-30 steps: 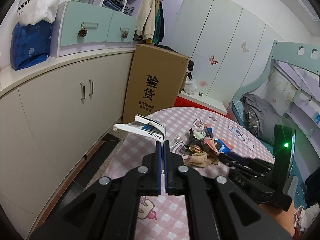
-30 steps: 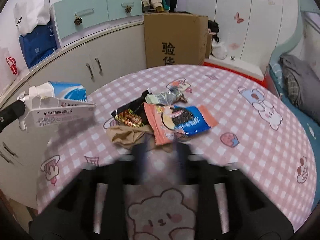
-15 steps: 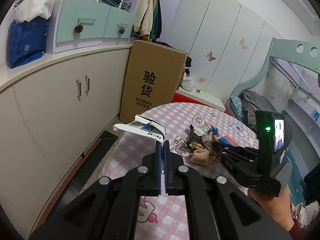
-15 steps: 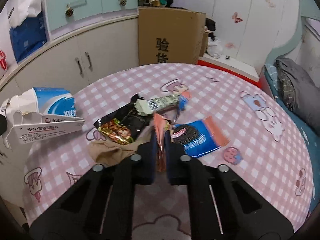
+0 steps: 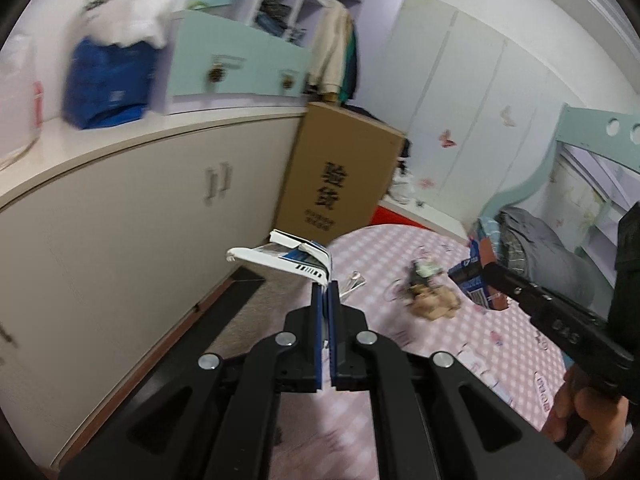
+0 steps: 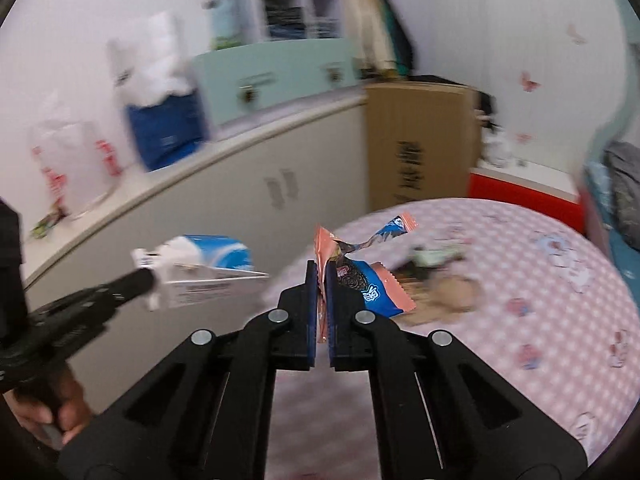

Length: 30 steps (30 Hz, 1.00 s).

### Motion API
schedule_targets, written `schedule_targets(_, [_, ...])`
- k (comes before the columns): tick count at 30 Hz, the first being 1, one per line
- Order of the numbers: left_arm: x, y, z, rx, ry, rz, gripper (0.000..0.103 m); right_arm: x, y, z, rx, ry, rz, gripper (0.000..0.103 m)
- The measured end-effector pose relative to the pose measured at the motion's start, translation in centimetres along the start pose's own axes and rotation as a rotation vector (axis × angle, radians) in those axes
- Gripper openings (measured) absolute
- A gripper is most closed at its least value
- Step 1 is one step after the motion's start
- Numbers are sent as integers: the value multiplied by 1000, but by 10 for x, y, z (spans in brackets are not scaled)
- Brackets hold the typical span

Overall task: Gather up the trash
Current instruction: 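Carry the white box and snack wrapper over the bin with both tools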

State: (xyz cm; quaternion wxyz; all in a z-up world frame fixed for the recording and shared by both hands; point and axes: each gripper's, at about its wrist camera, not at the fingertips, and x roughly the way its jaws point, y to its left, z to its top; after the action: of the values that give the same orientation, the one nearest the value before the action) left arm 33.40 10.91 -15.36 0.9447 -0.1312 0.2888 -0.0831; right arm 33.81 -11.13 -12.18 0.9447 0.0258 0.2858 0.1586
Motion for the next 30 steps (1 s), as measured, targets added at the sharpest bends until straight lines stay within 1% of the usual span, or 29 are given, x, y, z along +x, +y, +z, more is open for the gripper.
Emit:
schedule_targets(2, [-13, 20, -5, -26, 5, 24, 2, 5, 34, -6, -17, 15, 79, 4])
schedule_targets(4, [-27, 48, -15, -57, 20, 66, 2, 13, 63, -13, -40, 31, 126, 4])
schedule_targets(5, [-33, 65, -22, -80, 28, 88, 2, 18, 77, -17, -52, 46, 151, 4])
schedule_targets(8, [-40, 100, -42, -123, 57, 134, 2, 46, 126, -41, -85, 113, 228, 4])
schedule_targets(11, [-31, 141, -71, -184, 122, 179, 2, 74, 157, -69, -107, 180, 262, 4])
schedule_targets(12, [-22, 157, -87, -213, 159, 201, 2, 89, 168, -82, -108, 218, 278, 4])
schedule_targets(14, [-4, 180, -111, -253, 217, 219, 2, 114, 183, -108, -114, 281, 284, 4])
schedule_targets(15, [5, 189, -121, -271, 245, 224, 2, 133, 191, -126, -117, 329, 291, 4])
schedule_targets(17, [27, 206, -142, -298, 307, 230, 2, 158, 201, -149, -119, 391, 286, 4])
schedule_targets(18, [41, 215, -155, -314, 350, 235, 2, 178, 205, -168, -116, 444, 290, 4])
schedule_targets(19, [54, 223, -166, -325, 384, 243, 2, 188, 206, -180, -105, 477, 294, 4])
schedule_targets(20, [65, 229, -177, -337, 415, 251, 2, 208, 206, -198, -88, 540, 295, 4])
schedule_targets(21, [80, 237, -190, -350, 456, 255, 3, 219, 205, -208, -78, 570, 293, 4])
schedule_targets(22, [90, 242, -199, -361, 481, 257, 3, 231, 203, -220, -68, 602, 282, 4])
schedule_targets(24, [110, 251, -220, -368, 542, 261, 3, 254, 197, -243, -52, 658, 252, 4])
schedule_targets(28, [139, 259, -245, -383, 608, 265, 4, 284, 183, -279, -6, 744, 228, 4])
schedule_targets(30, [151, 263, -253, -399, 635, 247, 5, 291, 177, -290, 9, 763, 215, 4])
